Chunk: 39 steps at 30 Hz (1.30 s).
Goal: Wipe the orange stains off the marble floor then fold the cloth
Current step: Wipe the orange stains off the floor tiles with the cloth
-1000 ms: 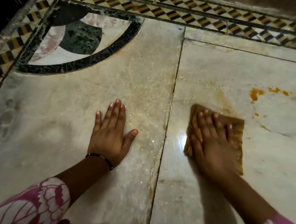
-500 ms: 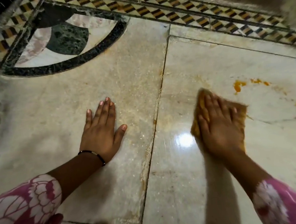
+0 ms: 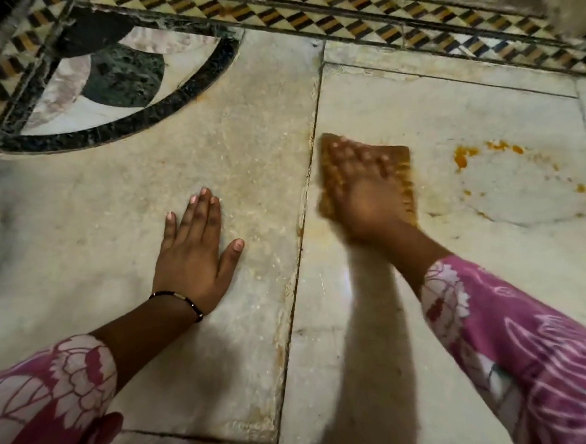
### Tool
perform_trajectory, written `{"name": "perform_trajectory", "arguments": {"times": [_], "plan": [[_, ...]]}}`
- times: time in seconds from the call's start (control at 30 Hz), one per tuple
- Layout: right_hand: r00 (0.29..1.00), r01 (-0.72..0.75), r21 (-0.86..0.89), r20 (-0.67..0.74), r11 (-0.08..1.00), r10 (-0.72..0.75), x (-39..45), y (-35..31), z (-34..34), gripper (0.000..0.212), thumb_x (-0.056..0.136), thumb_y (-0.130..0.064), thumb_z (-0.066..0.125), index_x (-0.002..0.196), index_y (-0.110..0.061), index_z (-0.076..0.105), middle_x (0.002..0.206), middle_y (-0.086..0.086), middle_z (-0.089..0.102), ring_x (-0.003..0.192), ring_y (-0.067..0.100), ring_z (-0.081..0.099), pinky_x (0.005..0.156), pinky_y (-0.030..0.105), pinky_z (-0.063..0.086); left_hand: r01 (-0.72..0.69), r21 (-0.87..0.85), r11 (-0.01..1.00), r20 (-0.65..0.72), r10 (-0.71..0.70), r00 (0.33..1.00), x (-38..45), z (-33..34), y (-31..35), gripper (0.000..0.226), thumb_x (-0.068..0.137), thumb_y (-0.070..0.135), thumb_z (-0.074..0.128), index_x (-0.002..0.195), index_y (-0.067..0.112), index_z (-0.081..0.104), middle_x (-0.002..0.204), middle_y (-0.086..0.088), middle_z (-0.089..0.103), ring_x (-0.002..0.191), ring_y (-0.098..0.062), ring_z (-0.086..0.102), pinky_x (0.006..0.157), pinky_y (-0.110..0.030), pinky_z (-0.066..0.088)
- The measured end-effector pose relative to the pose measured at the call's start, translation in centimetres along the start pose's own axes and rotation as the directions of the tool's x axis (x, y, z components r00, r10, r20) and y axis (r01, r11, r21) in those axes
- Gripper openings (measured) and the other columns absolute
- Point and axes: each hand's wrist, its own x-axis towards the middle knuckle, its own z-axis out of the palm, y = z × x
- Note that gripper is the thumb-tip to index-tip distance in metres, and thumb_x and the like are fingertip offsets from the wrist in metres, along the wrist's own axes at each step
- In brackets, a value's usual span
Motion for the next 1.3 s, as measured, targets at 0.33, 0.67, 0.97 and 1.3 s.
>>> {"name": "perform_trajectory", "arguments": {"times": [0.33, 0.67, 0.97, 1.3], "plan": [[0.977, -0.168, 0.098, -0.114, 0.981, 0.178, -17.8, -1.5, 3.2, 0.060, 0.090, -0.033, 0.032, 0.145, -0.008, 0.037, 0.151, 0.007, 0.034, 0.141, 0.025, 0.028, 0.113, 0.041, 0.013, -0.009, 0.025, 1.000, 0.016, 0.009, 1.000, 0.0, 0.0, 0.2, 0.082, 0.090, 0.062, 0.004, 0.150, 0.007, 0.013, 0.159, -0.008, 0.005, 0.146, -0.021, 0.003, 0.118, -0.043, 0.001], [0.896, -0.183, 0.937, 0.283, -0.299, 0.341, -13.7, -2.8, -5.9, 0.025, 0.099, -0.016, 0.041, 0.102, -0.008, 0.065, 0.085, 0.009, 0.073, 0.075, 0.019, 0.071, 0.065, 0.032, 0.059, -0.071, -0.005, 0.997, 0.028, 0.071, 0.997, -0.1, -0.1, -0.8, 0.081, 0.089, 0.059, 0.011, 0.149, 0.005, 0.018, 0.157, -0.011, 0.011, 0.145, -0.025, 0.010, 0.117, -0.045, 0.006], [0.590, -0.360, 0.833, -0.145, 0.419, 0.794, -18.5, 7.4, -3.9, 0.026, 0.089, -0.023, 0.052, 0.113, -0.021, 0.063, 0.118, 0.002, 0.064, 0.107, 0.015, 0.057, 0.097, 0.028, 0.042, -0.074, -0.004, 0.997, 0.043, 0.074, 0.996, -0.3, 0.0, -0.3, 0.086, 0.088, 0.063, 0.005, 0.149, 0.004, 0.017, 0.157, -0.013, 0.010, 0.145, -0.027, 0.010, 0.116, -0.047, 0.005], [0.876, -0.450, 0.223, -0.078, 0.865, 0.476, -16.8, 4.2, -2.1, 0.025, 0.081, -0.049, 0.065, 0.097, -0.030, 0.066, 0.099, -0.002, 0.065, 0.109, 0.024, 0.051, 0.091, 0.037, 0.021, -0.593, -0.074, 0.802, 0.082, 0.597, 0.798, 1.9, -0.2, 11.4, 0.079, 0.091, 0.064, 0.006, 0.151, 0.012, 0.004, 0.158, -0.003, -0.003, 0.146, -0.017, -0.004, 0.117, -0.041, -0.003]]}}
